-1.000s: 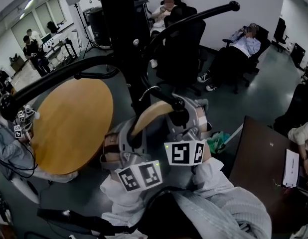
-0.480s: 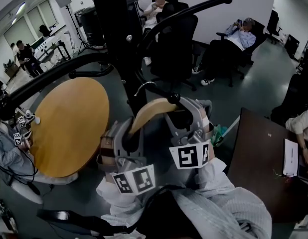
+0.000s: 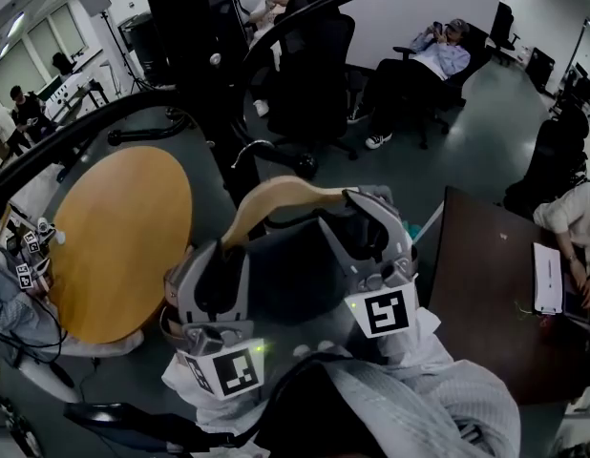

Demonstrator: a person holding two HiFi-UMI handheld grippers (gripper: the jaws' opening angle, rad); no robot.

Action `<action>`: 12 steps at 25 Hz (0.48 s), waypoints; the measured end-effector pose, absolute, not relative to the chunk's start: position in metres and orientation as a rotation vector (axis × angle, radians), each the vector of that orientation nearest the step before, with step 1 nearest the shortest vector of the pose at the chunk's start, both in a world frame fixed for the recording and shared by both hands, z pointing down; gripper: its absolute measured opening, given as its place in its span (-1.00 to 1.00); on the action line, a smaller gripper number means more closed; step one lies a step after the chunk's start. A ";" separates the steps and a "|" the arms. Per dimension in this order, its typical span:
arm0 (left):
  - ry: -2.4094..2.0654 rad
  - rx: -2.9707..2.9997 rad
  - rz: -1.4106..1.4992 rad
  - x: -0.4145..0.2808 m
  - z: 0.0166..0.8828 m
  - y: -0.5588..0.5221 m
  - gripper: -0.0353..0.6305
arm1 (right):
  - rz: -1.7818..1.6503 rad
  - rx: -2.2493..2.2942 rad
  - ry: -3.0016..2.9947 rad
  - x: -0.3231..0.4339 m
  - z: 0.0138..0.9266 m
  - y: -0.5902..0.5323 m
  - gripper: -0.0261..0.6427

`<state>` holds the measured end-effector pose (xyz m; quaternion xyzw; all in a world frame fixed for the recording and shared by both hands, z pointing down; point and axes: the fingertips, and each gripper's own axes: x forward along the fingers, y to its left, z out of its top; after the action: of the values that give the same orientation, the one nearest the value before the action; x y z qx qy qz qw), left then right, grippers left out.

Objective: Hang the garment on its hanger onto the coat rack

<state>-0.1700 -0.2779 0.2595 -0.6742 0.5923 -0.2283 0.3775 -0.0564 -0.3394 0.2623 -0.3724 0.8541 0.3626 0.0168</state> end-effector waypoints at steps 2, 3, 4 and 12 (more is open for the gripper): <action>1.554 -1.719 -0.497 -0.166 0.252 -0.271 -0.48 | 0.971 -1.168 2.625 -0.041 0.261 -0.334 -0.51; 1.575 -1.715 -0.457 -0.161 0.248 -0.269 -0.48 | 0.892 -1.172 2.611 -0.033 0.260 -0.332 -0.51; 1.596 -1.714 -0.420 -0.155 0.244 -0.268 -0.48 | 0.818 -1.174 2.598 -0.025 0.260 -0.331 -0.51; 1.729 -1.985 -0.122 -0.101 0.240 -0.278 -0.76 | 0.418 -1.271 2.544 0.017 0.266 -0.323 -0.70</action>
<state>-0.1009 -0.2782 0.2400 -0.7292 0.6352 -0.0449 0.2506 0.0169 -0.3233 0.2655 -0.4382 0.8771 0.1443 0.1334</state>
